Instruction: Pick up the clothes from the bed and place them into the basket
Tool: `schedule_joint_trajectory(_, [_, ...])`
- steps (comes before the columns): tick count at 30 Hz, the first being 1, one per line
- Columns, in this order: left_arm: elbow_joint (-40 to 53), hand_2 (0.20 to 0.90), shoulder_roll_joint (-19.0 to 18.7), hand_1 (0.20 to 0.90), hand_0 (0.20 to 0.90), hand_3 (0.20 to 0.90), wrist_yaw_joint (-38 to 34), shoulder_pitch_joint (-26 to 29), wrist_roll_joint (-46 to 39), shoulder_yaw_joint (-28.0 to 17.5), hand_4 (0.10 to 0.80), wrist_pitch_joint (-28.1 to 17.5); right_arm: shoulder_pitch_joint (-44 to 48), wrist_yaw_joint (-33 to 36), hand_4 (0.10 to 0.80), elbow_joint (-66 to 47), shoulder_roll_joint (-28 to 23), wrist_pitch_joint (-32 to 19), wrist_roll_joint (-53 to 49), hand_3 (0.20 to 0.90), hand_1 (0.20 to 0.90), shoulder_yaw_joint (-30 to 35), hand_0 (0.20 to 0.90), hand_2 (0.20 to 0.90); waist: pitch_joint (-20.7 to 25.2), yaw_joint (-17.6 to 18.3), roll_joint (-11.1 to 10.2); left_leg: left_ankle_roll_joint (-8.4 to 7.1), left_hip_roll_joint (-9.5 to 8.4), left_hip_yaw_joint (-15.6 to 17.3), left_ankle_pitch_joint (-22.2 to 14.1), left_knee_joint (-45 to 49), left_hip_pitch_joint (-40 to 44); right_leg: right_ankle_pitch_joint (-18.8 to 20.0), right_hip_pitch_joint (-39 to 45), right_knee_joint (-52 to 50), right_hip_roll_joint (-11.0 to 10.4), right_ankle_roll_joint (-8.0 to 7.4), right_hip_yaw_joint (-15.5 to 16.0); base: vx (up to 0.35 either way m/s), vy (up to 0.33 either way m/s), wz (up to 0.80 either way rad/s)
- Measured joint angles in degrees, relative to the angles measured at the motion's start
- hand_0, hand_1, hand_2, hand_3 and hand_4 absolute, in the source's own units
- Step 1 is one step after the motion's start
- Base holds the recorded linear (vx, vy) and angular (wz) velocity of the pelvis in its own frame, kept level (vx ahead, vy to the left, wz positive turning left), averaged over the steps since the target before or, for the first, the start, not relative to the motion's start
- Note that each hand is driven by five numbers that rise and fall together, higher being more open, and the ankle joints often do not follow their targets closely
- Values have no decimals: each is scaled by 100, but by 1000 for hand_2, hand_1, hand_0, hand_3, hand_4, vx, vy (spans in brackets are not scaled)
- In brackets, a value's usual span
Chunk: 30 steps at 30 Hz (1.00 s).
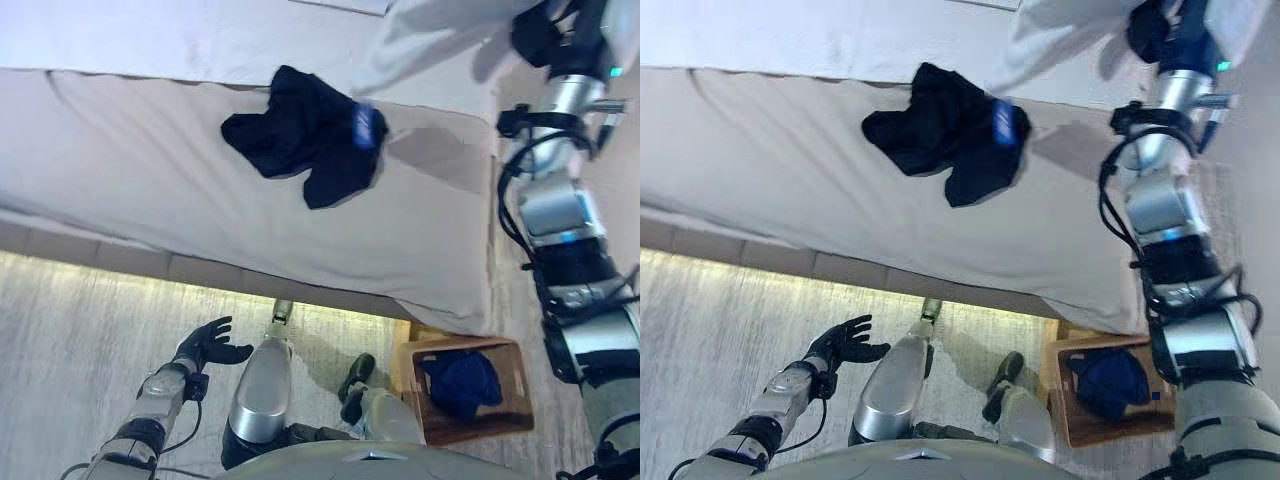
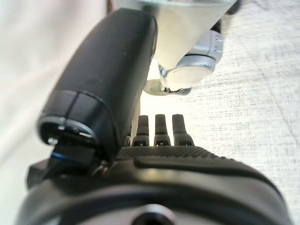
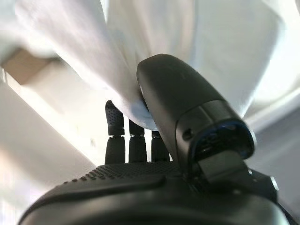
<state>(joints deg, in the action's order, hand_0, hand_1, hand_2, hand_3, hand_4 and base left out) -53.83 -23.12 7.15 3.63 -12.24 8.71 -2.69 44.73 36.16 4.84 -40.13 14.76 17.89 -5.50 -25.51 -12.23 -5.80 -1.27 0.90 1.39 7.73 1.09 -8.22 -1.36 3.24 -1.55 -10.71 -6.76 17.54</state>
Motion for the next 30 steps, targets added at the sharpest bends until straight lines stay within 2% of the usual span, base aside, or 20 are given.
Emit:
schedule_joint_trajectory(3, [-144, 900, 34, 900, 900, 900, -4, -176, 168, -89, 800, 20, -563, 103, 100, -347, -216, -14, 29, 200, 300, 310, 300, 300, 366, 292, -4, -11, 44, 147, 8, -157, 86, 90, 4, 209, 54, 3, -154, 14, -86, -34])
schedule_joint_trajectory(5, [-202, 900, 89, 900, 900, 900, -5, -337, 332, -103, 800, 58, -948, 118, 100, -449, -250, -23, 29, 200, 300, 447, 300, 300, 709, 506, 5, -35, 96, 373, 50, -360, 311, 202, 56, 370, 88, -23, -348, 5, -110, -53])
schedule_joint_trajectory(9, [-328, 900, 227, 900, 900, 900, -3, -519, 519, -101, 800, 160, -1790, 135, 100, -518, -402, -68, 24, 200, 300, 661, 300, 300, 1124, 874, 93, -58, 133, 571, 103, -615, 740, 229, 311, 582, 147, -32, -583, 8, -87, -34])
schedule_joint_trajectory(13, [-323, 900, 377, 900, 900, 900, 66, -502, 552, -60, 800, 199, -2341, 141, 100, -519, -403, -97, 14, 200, 300, 940, 300, 300, 1283, 1196, 261, -91, 193, 764, 55, -616, 895, 231, 371, 631, 183, -31, -798, 4, -95, -30])
schedule_joint_trajectory(18, [-318, 900, 590, 900, 900, 900, 181, -461, 553, 59, 800, 251, -2918, 129, 100, -513, -385, -168, 9, 200, 300, 971, 300, 300, 1410, 1668, 472, -123, 289, 1024, -28, -621, 1115, 233, 417, 649, 250, -29, -1087, -1, -106, -32])
schedule_joint_trajectory(22, [-333, 900, 675, 900, 900, 900, 217, -482, 560, 76, 800, 253, -3244, -135, 100, -485, -361, -250, -104, 200, 300, 968, 300, 300, 1489, 1861, 545, -204, 424, 1237, -91, -646, 1262, 236, 415, 658, 350, -23, -1258, 3, -115, -28])
schedule_joint_trajectory(25, [-335, 900, 693, 900, 900, 900, 220, -475, 566, 177, 800, 253, -3348, -420, 100, -228, -355, -286, -148, 200, 300, 965, 300, 300, 1539, 1959, 593, -222, 461, 1269, -106, -646, 1270, 236, 398, 662, 379, -24, -1278, -22, -80, -10])
schedule_joint_trajectory(30, [-375, 900, 702, 900, 900, 900, 223, -494, 563, 375, 800, 250, -3443, -869, 100, 901, -112, -203, -601, 200, 300, 930, 300, 300, 1645, 1939, 678, -254, 514, 1404, -142, -622, 1266, 236, 277, 609, 414, -23, -1397, -38, -89, -14])
